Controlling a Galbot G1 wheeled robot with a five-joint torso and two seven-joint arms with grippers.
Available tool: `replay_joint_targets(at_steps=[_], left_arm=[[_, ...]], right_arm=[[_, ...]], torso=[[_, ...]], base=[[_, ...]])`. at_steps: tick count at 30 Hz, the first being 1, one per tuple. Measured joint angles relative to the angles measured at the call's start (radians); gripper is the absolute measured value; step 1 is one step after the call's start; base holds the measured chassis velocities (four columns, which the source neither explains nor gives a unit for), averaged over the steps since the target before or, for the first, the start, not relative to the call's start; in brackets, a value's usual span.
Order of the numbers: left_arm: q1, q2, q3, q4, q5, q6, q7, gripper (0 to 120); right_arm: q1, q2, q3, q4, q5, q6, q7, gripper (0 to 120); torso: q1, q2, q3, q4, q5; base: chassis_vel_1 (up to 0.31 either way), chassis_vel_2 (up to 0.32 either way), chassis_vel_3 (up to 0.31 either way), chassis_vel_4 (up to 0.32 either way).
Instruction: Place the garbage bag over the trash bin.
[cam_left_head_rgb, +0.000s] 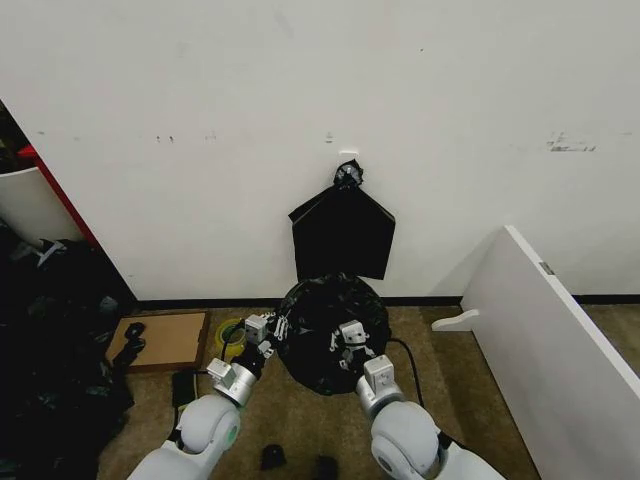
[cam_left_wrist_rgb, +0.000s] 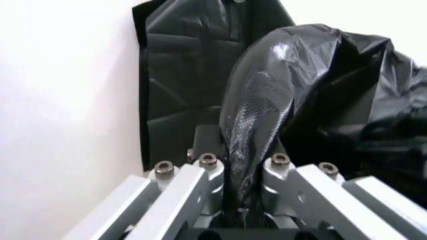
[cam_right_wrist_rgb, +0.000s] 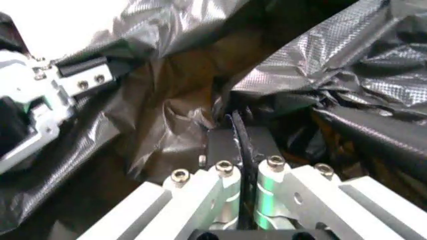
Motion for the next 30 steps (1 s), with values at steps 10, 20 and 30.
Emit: replay_joint_targets(at_steps=[10, 20, 30], left_arm=[[0.003, 0.002, 0.002, -0.016, 0.007, -0.004, 0.002, 4], [0.005, 0.003, 0.008, -0.011, 0.007, -0.014, 0.011, 4], [0.012, 0.005, 0.017, -0.019, 0.014, -0.038, 0.031, 4]], right_arm=[[0.088, 0.071, -0.05, -0.091, 0.085, -0.167, 0.14, 0], [0.173, 0.117, -0.077, -0.13, 0.231, -0.327, 0.241, 22], [0.254, 0.188, -0.055, -0.256, 0.306, -0.372, 0.31, 4]], torso=[[0.0, 0.0, 0.0, 0.0, 0.0001], [0.0, 0.0, 0.0, -0.0001, 0.0], [0.0, 0.0, 0.0, 0.0, 0.0]], base=[[0.0, 0.0, 0.0, 0.0], [0.0, 0.0, 0.0, 0.0], [0.0, 0.0, 0.0, 0.0]])
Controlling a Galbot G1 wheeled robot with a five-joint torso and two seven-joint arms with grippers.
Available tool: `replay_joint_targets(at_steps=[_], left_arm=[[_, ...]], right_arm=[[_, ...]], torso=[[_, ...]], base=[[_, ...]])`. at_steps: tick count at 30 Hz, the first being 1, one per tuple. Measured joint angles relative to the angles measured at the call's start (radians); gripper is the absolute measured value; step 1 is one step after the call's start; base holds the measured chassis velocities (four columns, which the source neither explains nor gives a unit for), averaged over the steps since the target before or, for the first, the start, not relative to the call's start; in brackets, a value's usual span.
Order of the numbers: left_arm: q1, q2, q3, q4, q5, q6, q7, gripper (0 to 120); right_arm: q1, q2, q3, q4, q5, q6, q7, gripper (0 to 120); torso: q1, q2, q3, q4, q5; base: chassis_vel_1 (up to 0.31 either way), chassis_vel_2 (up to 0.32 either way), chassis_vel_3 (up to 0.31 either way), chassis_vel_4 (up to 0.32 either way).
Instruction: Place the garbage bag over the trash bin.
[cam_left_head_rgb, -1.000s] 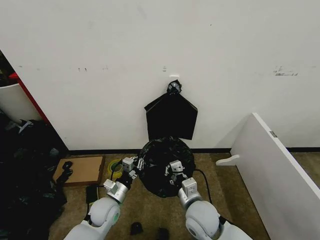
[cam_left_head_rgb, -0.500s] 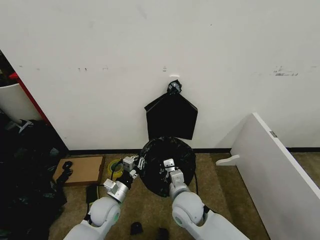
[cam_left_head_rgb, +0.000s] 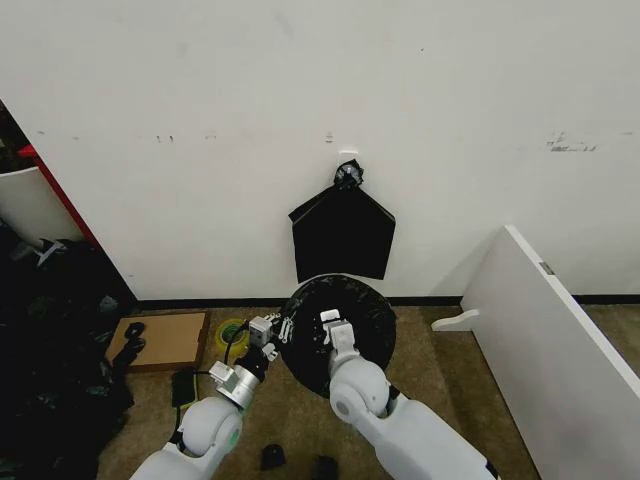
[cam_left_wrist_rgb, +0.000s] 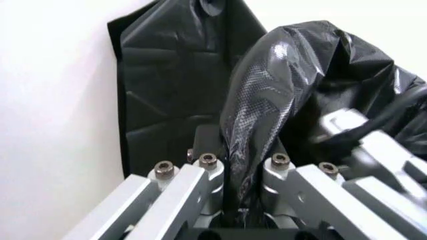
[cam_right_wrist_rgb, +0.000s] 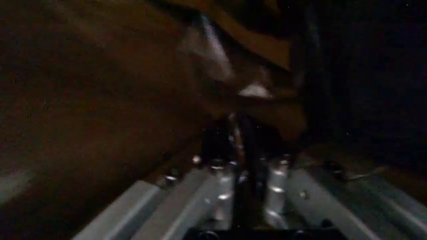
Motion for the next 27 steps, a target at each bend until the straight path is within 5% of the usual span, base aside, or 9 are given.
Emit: replay_joint_targets(at_steps=[21, 27], left_arm=[[0.014, 0.004, -0.014, -0.007, 0.037, -0.056, 0.056, 4], [0.005, -0.007, -0.014, 0.013, 0.038, -0.059, 0.051, 4]], right_arm=[[0.018, -0.002, 0.06, -0.109, -0.029, -0.004, 0.014, 0], [-0.028, -0.038, 0.05, -0.063, -0.043, 0.078, -0.041, 0]], torso=[[0.0, 0.0, 0.0, -0.0002, 0.0002], [0.0, 0.0, 0.0, -0.0003, 0.0001]], base=[[0.0, 0.0, 0.0, 0.0], [0.0, 0.0, 0.0, 0.0]])
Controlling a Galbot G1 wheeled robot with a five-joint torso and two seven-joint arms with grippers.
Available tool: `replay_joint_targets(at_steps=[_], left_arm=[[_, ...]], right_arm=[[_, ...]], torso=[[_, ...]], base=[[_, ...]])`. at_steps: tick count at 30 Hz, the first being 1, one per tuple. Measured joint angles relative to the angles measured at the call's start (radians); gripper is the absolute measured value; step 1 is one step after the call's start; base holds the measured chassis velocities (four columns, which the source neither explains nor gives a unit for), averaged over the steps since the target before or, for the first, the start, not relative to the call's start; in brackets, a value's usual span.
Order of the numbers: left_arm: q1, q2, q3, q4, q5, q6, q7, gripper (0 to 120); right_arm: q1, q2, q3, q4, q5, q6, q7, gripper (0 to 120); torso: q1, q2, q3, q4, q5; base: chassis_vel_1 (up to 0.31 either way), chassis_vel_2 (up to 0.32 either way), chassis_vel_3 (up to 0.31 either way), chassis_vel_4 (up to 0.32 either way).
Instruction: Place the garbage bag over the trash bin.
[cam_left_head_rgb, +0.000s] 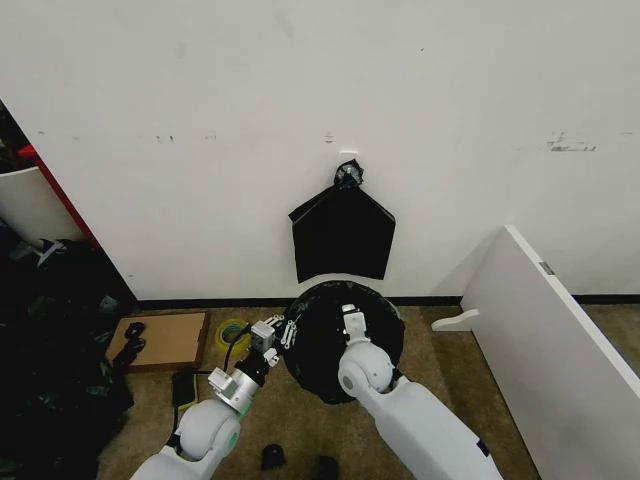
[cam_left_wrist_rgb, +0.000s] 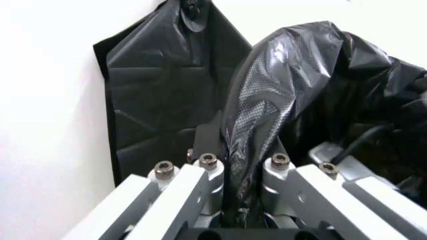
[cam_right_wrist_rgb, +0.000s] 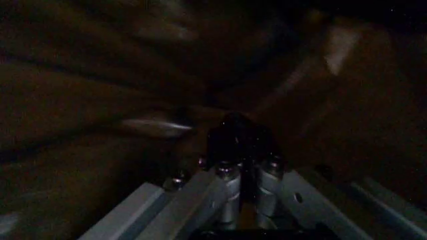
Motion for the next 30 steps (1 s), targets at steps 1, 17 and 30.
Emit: replay_joint_targets(at_steps=[1, 17, 30], left_arm=[[0.0, 0.0, 0.0, 0.0, 0.0, 0.0, 0.0, 4], [-0.026, 0.011, -0.036, 0.006, -0.111, 0.041, -0.051, 4], [0.005, 0.026, -0.049, -0.036, -0.397, 0.234, -0.079, 4]], right_arm=[[0.0, 0.0, 0.0, 0.0, 0.0, 0.0, 0.0, 0], [-0.147, -0.119, -0.074, 0.24, -0.198, 0.249, -0.208, 54], [-0.33, -0.211, 0.184, 0.35, -0.547, 0.995, -0.766, 99]], torso=[[0.0, 0.0, 0.0, 0.0, 0.0], [0.0, 0.0, 0.0, 0.0002, 0.0], [0.0, 0.0, 0.0, 0.0008, 0.0001]], base=[[0.0, 0.0, 0.0, 0.0], [0.0, 0.0, 0.0, 0.0], [0.0, 0.0, 0.0, 0.0]])
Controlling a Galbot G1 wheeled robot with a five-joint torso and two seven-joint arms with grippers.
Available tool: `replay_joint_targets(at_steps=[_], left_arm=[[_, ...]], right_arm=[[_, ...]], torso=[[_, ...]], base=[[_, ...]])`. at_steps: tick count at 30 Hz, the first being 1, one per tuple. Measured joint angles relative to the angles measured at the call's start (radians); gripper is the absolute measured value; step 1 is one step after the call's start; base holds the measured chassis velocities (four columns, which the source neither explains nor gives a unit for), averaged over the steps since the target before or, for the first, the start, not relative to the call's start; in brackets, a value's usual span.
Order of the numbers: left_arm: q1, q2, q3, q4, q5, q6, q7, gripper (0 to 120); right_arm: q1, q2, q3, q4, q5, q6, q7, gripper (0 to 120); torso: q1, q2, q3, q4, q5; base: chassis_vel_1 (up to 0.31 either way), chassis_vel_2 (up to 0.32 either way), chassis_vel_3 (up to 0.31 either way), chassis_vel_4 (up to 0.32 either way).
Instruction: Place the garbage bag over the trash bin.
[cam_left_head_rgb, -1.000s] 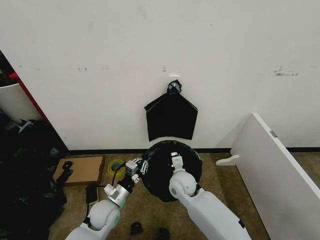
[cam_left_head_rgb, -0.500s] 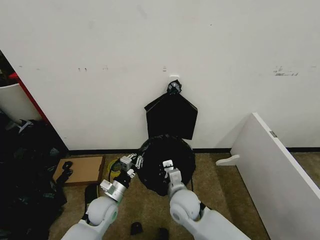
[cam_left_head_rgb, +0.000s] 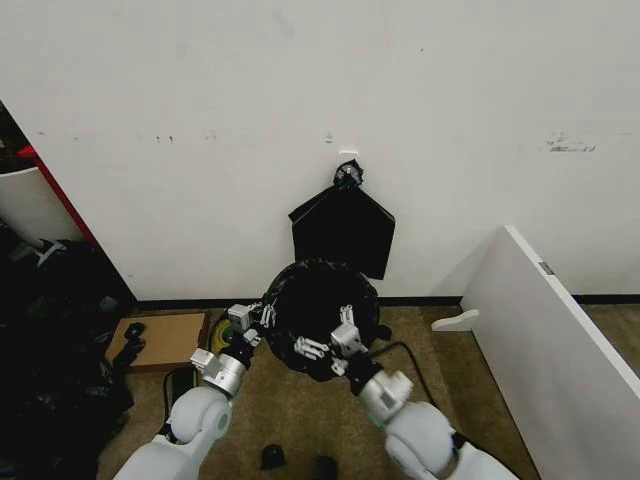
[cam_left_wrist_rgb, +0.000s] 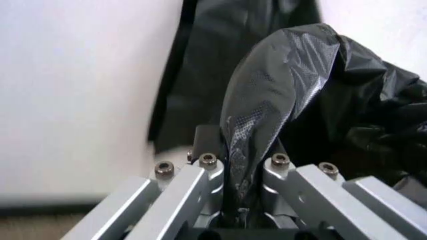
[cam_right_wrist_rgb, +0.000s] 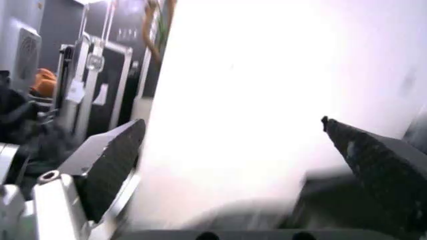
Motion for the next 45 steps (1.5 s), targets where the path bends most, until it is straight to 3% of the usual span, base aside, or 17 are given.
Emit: replay_joint_targets(at_steps=[1, 3, 5, 9, 11, 13, 18, 26, 45], left_arm=[[0.0, 0.0, 0.0, 0.0, -0.016, 0.008, -0.001, 4], [-0.016, -0.011, -0.009, 0.011, -0.171, 0.095, -0.032, 4], [-0.021, -0.016, -0.011, 0.015, -0.196, 0.113, -0.041, 4], [-0.037, -0.046, -0.021, 0.025, -0.278, 0.183, -0.097, 4], [-0.041, -0.068, -0.025, 0.012, -0.301, 0.215, -0.136, 4], [-0.042, -0.073, -0.026, 0.006, -0.306, 0.225, -0.149, 4], [-0.054, -0.094, -0.033, -0.048, -0.365, 0.284, -0.234, 4], [-0.055, -0.087, -0.04, -0.093, -0.386, 0.302, -0.274, 4], [-0.035, -0.073, -0.039, -0.145, -0.393, 0.307, -0.273, 4]], right_arm=[[-0.006, 0.005, 0.013, 0.003, -0.021, 0.015, 0.0, 100], [-0.058, 0.041, 0.099, 0.034, -0.154, 0.089, 0.023, 100], [-0.072, 0.046, 0.113, 0.043, -0.175, 0.094, 0.035, 100], [-0.163, 0.048, 0.122, 0.076, -0.237, 0.044, 0.188, 100], [-0.238, 0.032, 0.086, 0.09, -0.206, -0.061, 0.346, 100], [-0.254, 0.027, 0.077, 0.093, -0.19, -0.087, 0.378, 100], [-0.348, 0.0, 0.013, 0.125, 0.021, -0.208, 0.5, 100], [-0.37, 0.0, -0.024, 0.167, 0.168, -0.339, 0.618, 100], [-0.281, 0.021, 0.006, 0.015, 0.188, -0.418, 0.649, 100]], torso=[[0.0, 0.0, 0.0, 0.0, -0.0001], [0.0, 0.0, 0.0, -0.0006, 0.0001], [0.0, 0.0, 0.0, -0.0009, 0.0], [0.0, 0.0, 0.0, -0.0008, -0.0001], [0.0, 0.0, 0.0, -0.0006, 0.0], [0.0, 0.0, 0.0, -0.0008, 0.0], [0.0, 0.0, 0.0, -0.0008, 0.0001], [0.0, 0.0, 0.0, -0.0005, 0.0], [0.0, 0.0, 0.0, -0.0006, -0.0001]], base=[[0.0, 0.0, 0.0, 0.0], [0.0, 0.0, 0.0, 0.0], [0.0, 0.0, 0.0, 0.0], [0.0, 0.0, 0.0, 0.0], [0.0, 0.0, 0.0, 0.0], [0.0, 0.0, 0.0, 0.0], [0.0, 0.0, 0.0, 0.0], [0.0, 0.0, 0.0, 0.0], [0.0, 0.0, 0.0, 0.0]])
